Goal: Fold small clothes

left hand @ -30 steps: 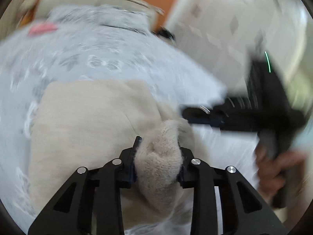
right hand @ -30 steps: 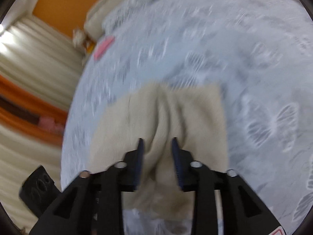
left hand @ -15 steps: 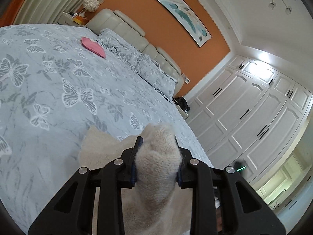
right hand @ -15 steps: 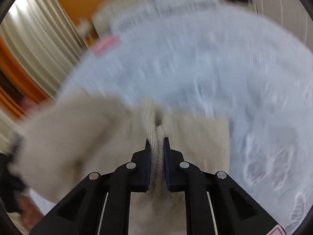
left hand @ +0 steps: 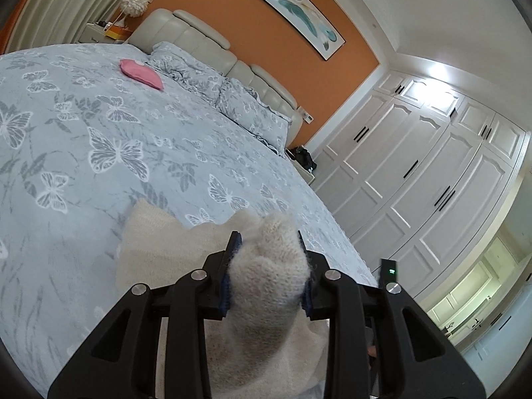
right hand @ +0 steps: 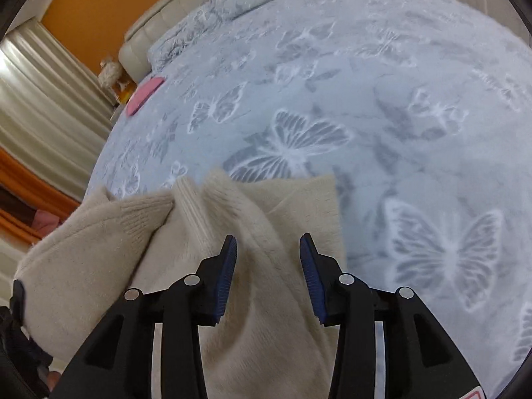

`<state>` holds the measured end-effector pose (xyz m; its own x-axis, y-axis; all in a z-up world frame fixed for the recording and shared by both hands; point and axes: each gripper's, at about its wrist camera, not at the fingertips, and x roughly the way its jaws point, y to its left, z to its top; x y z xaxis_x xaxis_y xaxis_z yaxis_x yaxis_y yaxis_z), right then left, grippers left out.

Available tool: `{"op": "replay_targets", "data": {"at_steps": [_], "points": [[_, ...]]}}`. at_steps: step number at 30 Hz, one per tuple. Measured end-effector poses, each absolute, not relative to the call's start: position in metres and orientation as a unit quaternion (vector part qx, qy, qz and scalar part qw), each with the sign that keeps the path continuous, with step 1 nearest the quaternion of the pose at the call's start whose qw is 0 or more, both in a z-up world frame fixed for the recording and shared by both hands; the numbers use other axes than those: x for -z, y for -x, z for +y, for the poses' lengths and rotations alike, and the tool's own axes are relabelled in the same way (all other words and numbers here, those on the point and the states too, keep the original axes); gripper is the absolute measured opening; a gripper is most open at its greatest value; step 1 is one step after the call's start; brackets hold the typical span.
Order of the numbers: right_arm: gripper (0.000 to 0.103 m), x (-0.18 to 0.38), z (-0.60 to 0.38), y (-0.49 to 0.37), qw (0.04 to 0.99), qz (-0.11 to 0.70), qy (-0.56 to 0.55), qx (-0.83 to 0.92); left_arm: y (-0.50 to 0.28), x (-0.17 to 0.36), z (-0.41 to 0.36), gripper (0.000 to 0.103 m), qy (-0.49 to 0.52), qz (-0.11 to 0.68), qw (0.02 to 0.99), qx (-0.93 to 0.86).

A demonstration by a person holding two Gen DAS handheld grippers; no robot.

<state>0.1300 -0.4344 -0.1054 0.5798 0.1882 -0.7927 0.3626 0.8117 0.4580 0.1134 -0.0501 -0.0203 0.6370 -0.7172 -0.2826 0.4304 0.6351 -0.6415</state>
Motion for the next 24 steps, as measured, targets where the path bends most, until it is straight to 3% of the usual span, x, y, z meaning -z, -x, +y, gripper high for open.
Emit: {"op": "replay_targets", "data": {"at_steps": [2, 3, 4, 8, 10, 12, 15, 17, 18, 20, 24], "points": [[0.039, 0.113, -0.419, -0.141, 0.833, 0.478, -0.276, 0.042, -0.113, 0.022, -0.053, 0.03, 0.267, 0.27, 0.863, 0.333], [0.014, 0.112, -0.413, -0.145, 0.837, 0.48, -0.26, 0.041, -0.115, 0.023, -0.053, 0.03, 0.266, 0.27, 0.864, 0.333], [0.009, 0.107, -0.407, -0.146, 0.841, 0.477, -0.253, 0.038, -0.115, 0.023, -0.054, 0.03, 0.264, 0.271, 0.864, 0.332], [0.007, 0.067, -0.437, -0.117, 0.862, 0.378, -0.333, 0.047, -0.114, 0.023, -0.055, 0.031, 0.262, 0.271, 0.865, 0.332], [0.015, 0.09, -0.452, -0.114, 0.842, 0.431, -0.281, 0.164, -0.115, 0.024, -0.056, 0.031, 0.261, 0.272, 0.864, 0.333], [0.015, 0.112, -0.452, -0.114, 0.81, 0.487, -0.225, 0.237, -0.115, 0.026, -0.059, 0.031, 0.259, 0.279, 0.862, 0.335], [0.019, 0.091, -0.444, -0.097, 0.83, 0.446, -0.26, 0.211, -0.114, 0.029, -0.064, 0.031, 0.255, 0.287, 0.858, 0.34], [0.038, 0.066, -0.428, -0.099, 0.848, 0.418, -0.285, 0.162, -0.112, 0.028, -0.066, 0.031, 0.25, 0.286, 0.86, 0.341], [0.053, 0.059, -0.42, -0.104, 0.855, 0.412, -0.28, 0.142, -0.112, 0.028, -0.066, 0.031, 0.249, 0.285, 0.86, 0.341], [0.049, 0.052, -0.401, -0.121, 0.873, 0.409, -0.232, 0.127, -0.111, 0.027, -0.066, 0.031, 0.25, 0.286, 0.86, 0.341], [0.053, 0.072, -0.404, -0.158, 0.866, 0.448, -0.137, 0.173, -0.109, 0.027, -0.063, 0.032, 0.243, 0.282, 0.865, 0.336]]}}
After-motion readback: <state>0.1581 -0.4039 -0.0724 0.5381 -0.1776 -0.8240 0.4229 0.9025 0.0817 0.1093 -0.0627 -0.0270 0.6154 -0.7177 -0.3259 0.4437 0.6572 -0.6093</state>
